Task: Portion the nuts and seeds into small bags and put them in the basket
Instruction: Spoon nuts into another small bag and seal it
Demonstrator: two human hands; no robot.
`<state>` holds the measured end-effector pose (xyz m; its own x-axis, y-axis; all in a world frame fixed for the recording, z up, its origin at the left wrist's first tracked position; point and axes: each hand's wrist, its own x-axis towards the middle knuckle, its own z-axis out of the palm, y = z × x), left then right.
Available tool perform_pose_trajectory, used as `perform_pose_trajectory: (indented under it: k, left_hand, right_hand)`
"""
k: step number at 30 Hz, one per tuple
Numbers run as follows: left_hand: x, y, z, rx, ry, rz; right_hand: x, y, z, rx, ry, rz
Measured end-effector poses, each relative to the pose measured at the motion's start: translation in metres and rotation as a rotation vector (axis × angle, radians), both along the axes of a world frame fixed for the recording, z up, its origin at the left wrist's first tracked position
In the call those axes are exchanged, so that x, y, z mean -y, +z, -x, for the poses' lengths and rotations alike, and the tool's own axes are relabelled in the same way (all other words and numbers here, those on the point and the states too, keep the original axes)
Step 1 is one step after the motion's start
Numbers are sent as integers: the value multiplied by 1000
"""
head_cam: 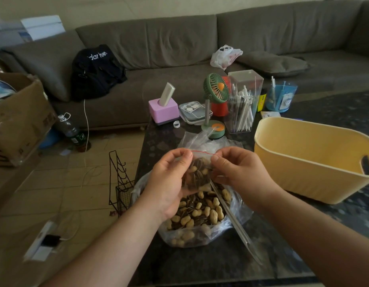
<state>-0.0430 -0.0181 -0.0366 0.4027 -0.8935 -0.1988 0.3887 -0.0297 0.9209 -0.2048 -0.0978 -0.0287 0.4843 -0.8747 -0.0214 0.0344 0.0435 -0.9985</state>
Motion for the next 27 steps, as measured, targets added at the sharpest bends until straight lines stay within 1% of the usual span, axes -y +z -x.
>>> perform_pose_trajectory:
  k: [2, 5, 11, 18, 27]
  left_hand:
    - [0, -1, 0, 55, 18, -28]
    - [0, -3, -1, 115, 56, -12]
    - [0, -5, 1, 228, 103, 2]
    - [0, -6, 4, 234, 135, 5]
    - [2, -9, 4, 327, 168, 38]
  right_hand:
    - [1, -1, 0, -8, -18, 21]
    - [3, 0, 0, -30, -24, 58]
    - [3, -1, 0, -43, -34, 46]
    - [7, -2, 2, -83, -10, 90]
    - [8, -4, 0, -164, -30, 152]
